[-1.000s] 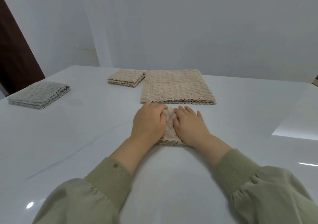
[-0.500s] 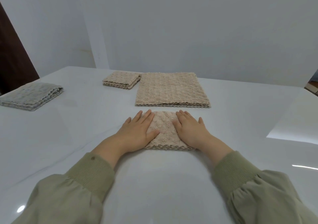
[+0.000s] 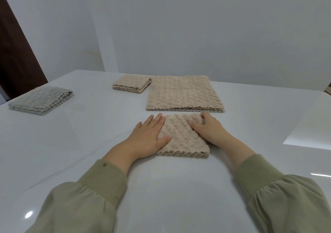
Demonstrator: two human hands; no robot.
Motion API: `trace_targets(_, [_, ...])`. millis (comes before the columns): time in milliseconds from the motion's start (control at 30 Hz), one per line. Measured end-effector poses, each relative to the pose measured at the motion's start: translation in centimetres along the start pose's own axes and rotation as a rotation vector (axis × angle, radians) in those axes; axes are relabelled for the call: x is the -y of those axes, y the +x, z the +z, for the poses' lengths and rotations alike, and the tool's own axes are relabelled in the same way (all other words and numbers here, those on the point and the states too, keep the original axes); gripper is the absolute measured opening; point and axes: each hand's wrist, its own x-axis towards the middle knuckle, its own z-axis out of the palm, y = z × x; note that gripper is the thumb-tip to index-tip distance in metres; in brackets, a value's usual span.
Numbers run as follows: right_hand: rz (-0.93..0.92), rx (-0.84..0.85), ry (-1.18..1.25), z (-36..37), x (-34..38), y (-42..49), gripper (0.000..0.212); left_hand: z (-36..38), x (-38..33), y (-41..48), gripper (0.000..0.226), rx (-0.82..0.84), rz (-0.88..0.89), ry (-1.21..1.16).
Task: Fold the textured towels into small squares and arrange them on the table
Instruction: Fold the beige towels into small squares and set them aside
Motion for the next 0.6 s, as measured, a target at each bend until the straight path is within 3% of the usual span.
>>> trace_targets(100, [0.018, 0.012, 0.471, -0.3, 0.5, -0.5, 0.021, -0.3, -0.1, -0.1, 0.089, -0.103, -0.011, -0.208])
trace_targets(200, [0.039, 0.144, 1.063, -0.7, 0.8, -0.8, 0.024, -0.9, -0.2, -0.1, 0.111, -0.139, -0.096, -0.636])
trace_targets(267, [0.021, 0.214, 1.222, -1.0, 1.0, -0.9, 0.022, -1.1, 0.0, 0.2, 0.115, -0.176, -0.172, -0.880])
trace_targets(333, [0.013, 0.239, 1.289, -1.1, 1.1, -1.0, 0.021, -1.4, 0.0, 0.4, 0.103, -0.202, -0.216, -1.159])
trace_targets(400, [0.007, 0.249, 1.338, -1.1, 1.2, -1.1, 0.024, -1.5, -0.2, 0.4, 0.065, -0.162, -0.193, -1.397])
trace_targets(467, [0.023, 0.256, 1.390, -1.0, 1.2, -1.0, 0.027, -1.5, -0.8, 0.0, 0.023, -0.122, -0.182, -1.473])
trace_targets(600, [0.156, 0.268, 1.496, -0.5, 1.3, -0.9, 0.026, -1.1, -1.0, 0.4, 0.011, -0.210, -0.204, -1.447])
